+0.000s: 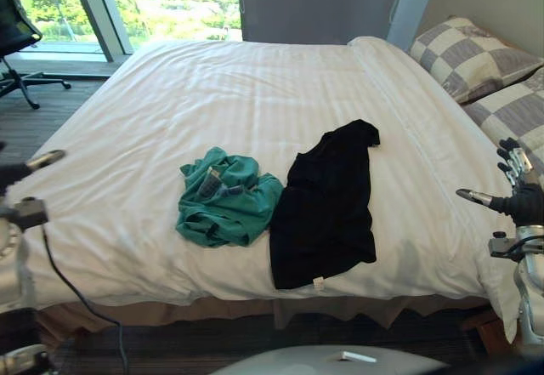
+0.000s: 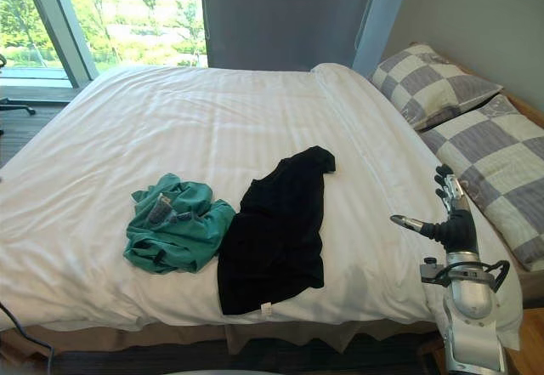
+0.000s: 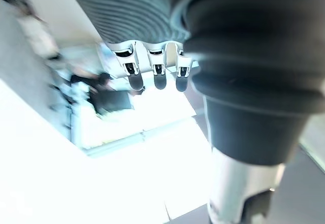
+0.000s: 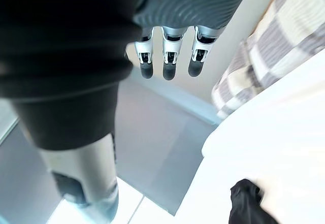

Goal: Tidy the bed and pick cloth on bed and put in laundry

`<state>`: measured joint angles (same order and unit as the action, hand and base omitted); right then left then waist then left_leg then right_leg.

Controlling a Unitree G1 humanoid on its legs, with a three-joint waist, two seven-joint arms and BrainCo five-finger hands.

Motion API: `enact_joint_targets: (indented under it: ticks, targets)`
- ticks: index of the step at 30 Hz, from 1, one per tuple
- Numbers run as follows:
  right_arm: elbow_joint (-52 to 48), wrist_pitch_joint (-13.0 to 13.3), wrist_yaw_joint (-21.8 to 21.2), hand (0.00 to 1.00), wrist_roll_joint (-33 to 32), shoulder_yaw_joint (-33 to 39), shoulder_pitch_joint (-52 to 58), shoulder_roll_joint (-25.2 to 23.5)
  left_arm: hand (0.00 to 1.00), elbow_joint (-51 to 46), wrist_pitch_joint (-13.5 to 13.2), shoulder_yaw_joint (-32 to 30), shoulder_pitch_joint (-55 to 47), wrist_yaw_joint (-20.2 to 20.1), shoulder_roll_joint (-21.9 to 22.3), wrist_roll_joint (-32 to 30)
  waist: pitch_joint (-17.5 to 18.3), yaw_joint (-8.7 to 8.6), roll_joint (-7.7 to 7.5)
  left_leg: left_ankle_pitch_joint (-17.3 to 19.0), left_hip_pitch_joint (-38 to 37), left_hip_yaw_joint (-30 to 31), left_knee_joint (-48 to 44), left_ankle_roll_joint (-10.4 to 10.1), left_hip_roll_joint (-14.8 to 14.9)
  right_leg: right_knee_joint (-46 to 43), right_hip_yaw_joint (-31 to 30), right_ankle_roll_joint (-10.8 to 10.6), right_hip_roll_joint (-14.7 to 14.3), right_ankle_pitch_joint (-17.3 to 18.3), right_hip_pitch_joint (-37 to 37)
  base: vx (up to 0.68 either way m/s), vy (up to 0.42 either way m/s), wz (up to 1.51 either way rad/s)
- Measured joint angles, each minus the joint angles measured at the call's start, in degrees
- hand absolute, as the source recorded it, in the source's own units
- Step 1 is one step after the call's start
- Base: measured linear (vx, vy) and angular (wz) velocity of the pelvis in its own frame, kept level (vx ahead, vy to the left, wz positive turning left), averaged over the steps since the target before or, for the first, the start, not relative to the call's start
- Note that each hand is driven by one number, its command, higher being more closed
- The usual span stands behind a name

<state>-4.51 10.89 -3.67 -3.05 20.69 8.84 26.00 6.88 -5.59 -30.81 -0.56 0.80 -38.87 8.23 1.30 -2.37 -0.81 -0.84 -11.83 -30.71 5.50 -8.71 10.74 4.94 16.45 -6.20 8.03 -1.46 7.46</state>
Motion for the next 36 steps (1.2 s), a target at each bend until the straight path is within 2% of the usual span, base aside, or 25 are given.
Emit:
enact_joint_targets:
  ticks: [2, 5, 10, 11, 12, 15, 17, 21, 22, 24, 27, 31, 33, 35, 36]
  targets:
    - [-0.82, -1.51, -1.47, 0.00, 0.11, -2.97, -0.12, 0.00, 0.00, -0.10, -0.10, 5.69, -0.30, -1.85, 2.22, -5.03, -0.40, -0.02, 0.71, -0.04, 0.41, 0.04, 0.00, 0.09, -0.02, -0.05, -0.16, 0.01, -0.01, 0.05, -0.52, -0.07, -0.035, -0.01]
    - [-0.82, -3.13, -2.24, 0.00, 0.11, -6.88, -1.77, -0.13, 0.00, 2.74, 0.54, 12.90, 0.25, -2.98, 2.57, -9.62, -0.94, -0.36, 1.29, -0.37, 2.63, -0.24, -0.18, 0.45, 0.04, -1.23, -1.46, 0.04, -0.04, 0.07, -3.66, -0.07, -0.034, -0.12]
    - [-0.63, -3.65, -1.07, 0.00, 0.11, -12.14, -8.77, -0.15, 0.00, 15.04, 5.48, 22.06, 10.20, -3.09, 1.99, -17.09, -4.97, -1.34, 2.23, -1.72, 8.42, -2.35, -1.07, 1.27, 0.11, -3.21, -4.90, 0.61, -0.15, -1.24, -12.13, -0.09, -0.037, -0.27]
    - [-0.59, -3.64, -0.46, 0.00, 0.04, -12.54, -10.96, -0.13, 0.00, 18.07, 6.81, 23.61, 13.37, -2.55, 1.79, -21.47, -6.80, -1.52, 2.09, -2.04, 9.90, -2.79, -1.43, 1.55, 0.16, -3.29, -5.59, 0.86, -0.25, -1.94, -13.81, -0.07, -0.042, -0.31]
    - [-0.19, -3.62, 0.10, 0.00, -0.04, -12.55, -12.80, -0.05, 0.00, 20.24, 8.14, 24.69, 15.68, -1.94, 1.68, -24.11, -8.26, -1.77, 1.69, -2.10, 10.90, -3.51, -1.84, 1.63, 0.28, -3.30, -6.73, 1.32, -0.46, -2.54, -15.37, -0.08, -0.053, -0.30]
    - [0.55, -3.12, 1.75, 0.00, -0.93, -12.49, -14.44, 0.92, 0.00, 23.95, 11.17, 25.74, 17.86, 0.30, 1.62, -25.74, -10.41, -3.31, 1.46, -2.14, 12.03, -4.21, -2.00, 1.68, 0.42, -3.35, -8.12, 1.65, -0.76, -2.96, -17.06, -0.04, -0.048, -0.20]
    - [0.50, -2.25, 1.74, 0.00, -2.37, -12.38, -14.49, 2.50, 0.00, 26.52, 11.83, 25.75, 20.17, 2.73, 1.34, -25.73, -11.72, -3.34, 1.23, -2.11, 12.72, -4.95, -2.66, 1.70, 0.47, -3.44, -9.64, 1.78, -0.77, -3.14, -18.03, 0.01, -0.021, -0.18]
    - [-1.56, -0.01, 1.57, 0.00, -3.95, -12.38, -14.87, 2.67, 0.00, 29.42, 12.12, 25.00, 25.72, 7.24, -0.69, -25.86, -14.97, -3.81, 1.01, -2.05, 15.53, -5.09, -4.07, 1.67, 1.27, -3.98, -10.88, 1.95, -1.11, -3.31, -20.74, -0.03, -0.038, -0.03]
    - [-2.11, 0.28, 1.56, 0.00, -4.58, -12.38, -14.89, 2.67, 1.00, 29.50, 12.11, 24.92, 26.28, 7.54, -0.68, -25.86, -15.36, -3.84, 1.11, -2.05, 16.02, -5.07, -4.21, 1.67, 1.38, -3.98, -10.88, 1.94, -1.14, -3.32, -21.13, -0.05, -0.057, 0.00]
    - [-3.78, 1.35, 1.52, 0.00, -5.22, -12.44, -15.12, 2.66, 1.00, 30.59, 11.52, 24.92, 28.14, 8.46, -0.63, -25.87, -17.13, -4.14, 1.20, -2.04, 16.96, -5.16, -4.80, 1.66, 1.90, -3.98, -10.90, 2.22, -1.39, -3.59, -21.80, -0.07, -0.065, -0.01]
    - [-6.32, 2.54, 1.51, 0.00, -6.46, -12.50, -15.39, 2.66, 1.00, 32.68, 10.04, 23.89, 30.17, 6.86, -0.04, -25.97, -17.77, -4.27, 0.97, -2.03, 19.20, -6.37, -5.43, 1.56, 2.61, -4.09, -11.62, 2.60, -1.92, -4.09, -24.51, -0.05, -0.053, -0.12]
    - [-8.47, 3.95, 0.78, 0.00, -6.38, -13.23, -16.54, 2.66, 1.00, 33.15, 6.74, 24.43, 30.31, 1.35, 0.44, -28.00, -19.04, -4.22, 1.63, -2.01, 19.08, -7.02, -6.00, 1.53, 3.09, -5.11, -12.47, 2.65, -2.03, -4.14, -25.12, -0.04, -0.031, -0.10]
    - [-9.54, 3.95, 0.11, 0.00, -5.93, -15.25, -18.37, 2.99, 1.00, 32.02, 4.95, 29.26, 29.76, -0.62, 0.46, -27.98, -19.22, -4.05, 1.86, -1.90, 19.07, -6.94, -6.19, 1.40, 3.10, -5.39, -12.45, 2.63, -1.85, -4.12, -25.12, -0.05, -0.019, 0.03]
    - [-10.71, 3.93, -0.01, 0.00, -3.99, -17.45, -19.68, 3.93, 1.00, 28.46, 4.73, 34.21, 28.58, -1.31, 0.55, -27.80, -19.25, -3.48, 1.87, -1.84, 19.13, -6.57, -6.34, 1.45, 3.01, -5.68, -12.17, 2.50, -1.71, -4.04, -25.12, -0.06, -0.015, 0.09]
    - [-11.80, 3.81, 0.09, 0.00, -1.35, -18.56, -20.30, 4.39, 1.00, 25.16, 4.75, 37.84, 27.66, -3.62, 0.52, -26.47, -19.27, -3.03, 1.93, -1.77, 19.64, -6.19, -6.70, 1.55, 2.83, -5.99, -11.61, 2.28, -1.54, -3.88, -25.11, -0.06, -0.017, 0.18]
